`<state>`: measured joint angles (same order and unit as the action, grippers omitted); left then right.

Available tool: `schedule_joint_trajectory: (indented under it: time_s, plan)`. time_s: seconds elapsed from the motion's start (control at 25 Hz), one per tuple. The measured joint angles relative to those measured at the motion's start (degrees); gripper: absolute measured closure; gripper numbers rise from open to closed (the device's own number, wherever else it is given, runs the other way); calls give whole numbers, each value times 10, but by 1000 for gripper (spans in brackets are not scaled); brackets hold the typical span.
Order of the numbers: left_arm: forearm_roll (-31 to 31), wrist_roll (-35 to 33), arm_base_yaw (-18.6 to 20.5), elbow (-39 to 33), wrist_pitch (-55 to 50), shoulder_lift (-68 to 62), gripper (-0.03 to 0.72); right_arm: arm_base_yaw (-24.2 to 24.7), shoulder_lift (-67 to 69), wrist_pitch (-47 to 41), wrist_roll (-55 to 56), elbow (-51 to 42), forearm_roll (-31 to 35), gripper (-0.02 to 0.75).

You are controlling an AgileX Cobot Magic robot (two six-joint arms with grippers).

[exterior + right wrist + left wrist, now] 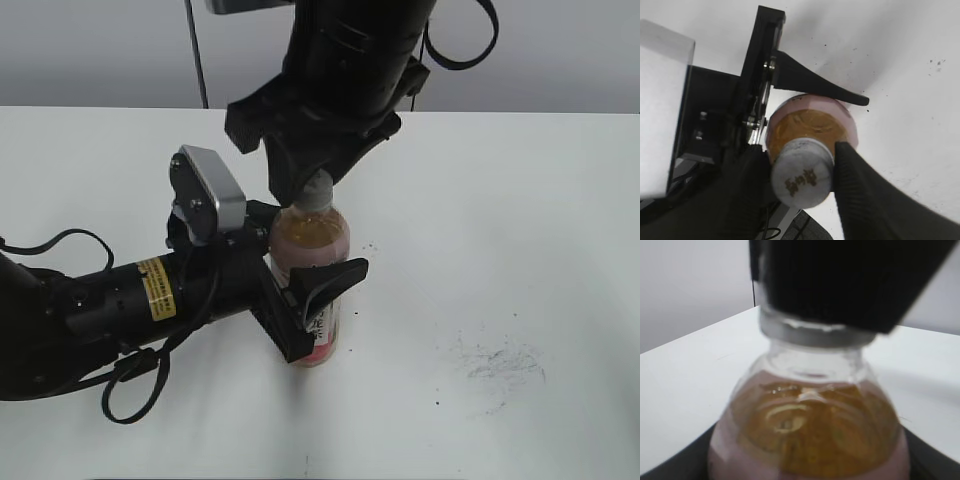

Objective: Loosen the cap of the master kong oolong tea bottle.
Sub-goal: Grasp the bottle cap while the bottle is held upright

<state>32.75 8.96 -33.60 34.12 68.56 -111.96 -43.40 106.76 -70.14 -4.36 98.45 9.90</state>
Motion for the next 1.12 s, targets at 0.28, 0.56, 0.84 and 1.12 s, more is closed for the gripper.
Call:
schedule_joint_trajectory:
  time_s: [0.28, 0.56, 0.84, 1.12]
  plan:
    - [-1, 0, 0, 0, 1, 0, 244, 0, 0, 0, -79, 0, -10, 465]
    - [-1, 0, 0, 0, 1, 0, 244, 0, 0, 0, -313, 0, -8, 465]
    - [-1, 0, 0, 0, 1, 0, 244, 0, 0, 0, -615, 0, -7, 465]
    - [-1, 0, 0, 0, 1, 0, 244, 0, 0, -3, -960, 0, -6, 465]
